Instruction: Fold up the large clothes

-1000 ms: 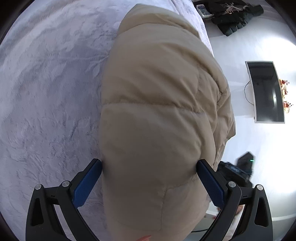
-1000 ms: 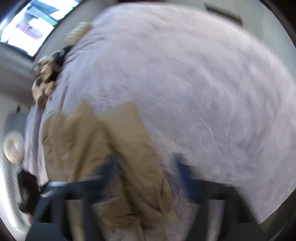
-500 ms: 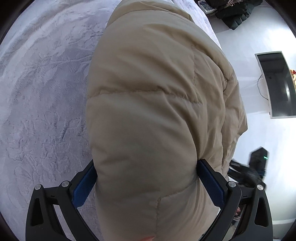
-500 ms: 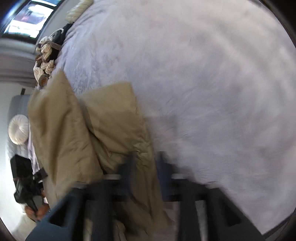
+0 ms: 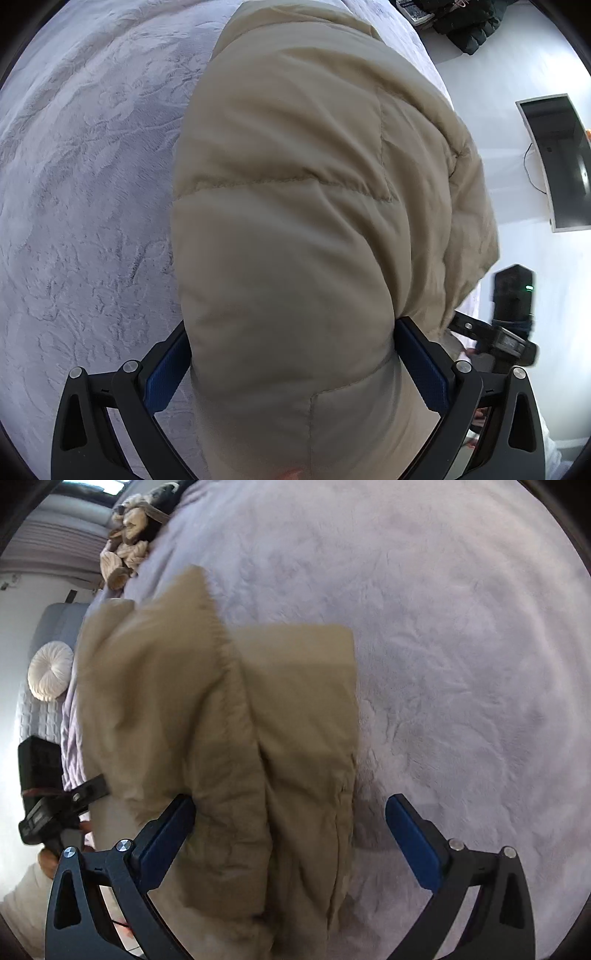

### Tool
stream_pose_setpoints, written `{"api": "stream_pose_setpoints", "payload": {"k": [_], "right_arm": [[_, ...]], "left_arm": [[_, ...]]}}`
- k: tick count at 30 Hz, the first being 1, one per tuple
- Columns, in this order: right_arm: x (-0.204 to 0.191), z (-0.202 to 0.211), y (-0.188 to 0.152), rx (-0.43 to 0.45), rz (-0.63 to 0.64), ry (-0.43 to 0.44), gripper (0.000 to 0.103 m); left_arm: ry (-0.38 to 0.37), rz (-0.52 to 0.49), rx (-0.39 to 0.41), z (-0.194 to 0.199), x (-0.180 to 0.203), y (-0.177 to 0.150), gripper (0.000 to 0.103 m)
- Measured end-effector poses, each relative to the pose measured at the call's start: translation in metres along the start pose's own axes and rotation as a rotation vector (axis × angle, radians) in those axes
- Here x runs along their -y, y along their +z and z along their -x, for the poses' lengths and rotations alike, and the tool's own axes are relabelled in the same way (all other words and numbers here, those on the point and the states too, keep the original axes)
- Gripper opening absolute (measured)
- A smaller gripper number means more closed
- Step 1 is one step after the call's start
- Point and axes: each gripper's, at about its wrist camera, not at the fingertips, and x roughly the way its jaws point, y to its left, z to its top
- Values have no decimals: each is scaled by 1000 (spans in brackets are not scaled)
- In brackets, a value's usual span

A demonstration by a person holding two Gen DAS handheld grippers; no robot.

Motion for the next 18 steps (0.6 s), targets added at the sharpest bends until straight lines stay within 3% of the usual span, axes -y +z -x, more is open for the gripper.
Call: {"api": "stream_pose_setpoints", "payload": {"k": [5,10,18], "right_arm": [[8,-16,7,-30,4,135,103],[17,-31,7,-75,2,257,103],[15,-51,21,-104,-2,388,103]], "left_arm": [[-177,85,-6,15,-35,9,102],[-312,98,-79,-8,-48,12,102],[-352,112,-94,-27,-46,21,103]]}}
